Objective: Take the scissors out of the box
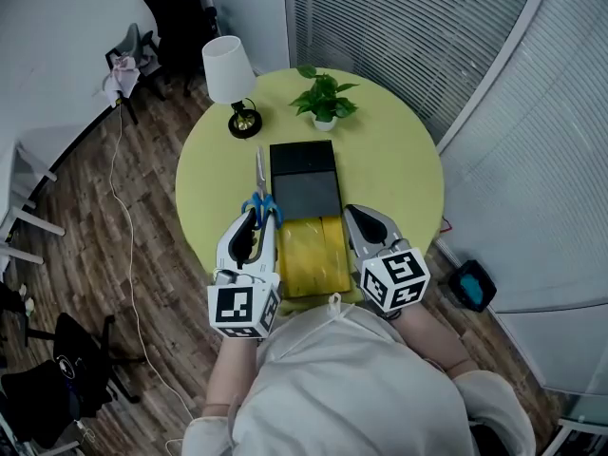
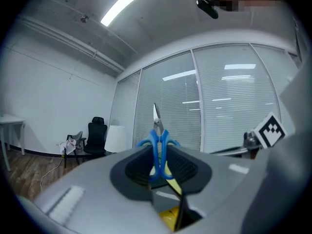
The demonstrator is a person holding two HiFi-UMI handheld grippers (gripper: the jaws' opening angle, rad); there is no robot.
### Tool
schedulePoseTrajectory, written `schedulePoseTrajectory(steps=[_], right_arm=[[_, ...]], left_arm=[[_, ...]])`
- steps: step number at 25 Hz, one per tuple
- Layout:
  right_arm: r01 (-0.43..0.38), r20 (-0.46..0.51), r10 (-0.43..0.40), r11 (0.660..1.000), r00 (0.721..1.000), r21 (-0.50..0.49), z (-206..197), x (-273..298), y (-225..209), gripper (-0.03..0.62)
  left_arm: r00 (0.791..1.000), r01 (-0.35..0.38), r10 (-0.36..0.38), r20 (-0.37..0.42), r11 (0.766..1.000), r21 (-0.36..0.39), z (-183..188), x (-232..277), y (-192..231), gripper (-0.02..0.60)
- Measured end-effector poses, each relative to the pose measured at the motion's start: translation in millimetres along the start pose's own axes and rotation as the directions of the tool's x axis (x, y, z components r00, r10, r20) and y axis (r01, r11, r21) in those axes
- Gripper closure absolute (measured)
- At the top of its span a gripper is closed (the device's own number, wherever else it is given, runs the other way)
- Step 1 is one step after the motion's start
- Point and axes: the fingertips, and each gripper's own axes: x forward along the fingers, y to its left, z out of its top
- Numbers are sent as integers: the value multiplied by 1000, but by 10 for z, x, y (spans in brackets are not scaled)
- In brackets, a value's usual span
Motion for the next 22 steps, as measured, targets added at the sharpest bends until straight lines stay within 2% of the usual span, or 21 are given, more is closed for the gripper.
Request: schedulePoseTrajectory(steps=[22], right_arm=[[-5,-38,5,1000,999,5,-117,-35,47,595]], left_arm=[[999,-13,13,-39,1000,-3,-161,-50,-32,489]])
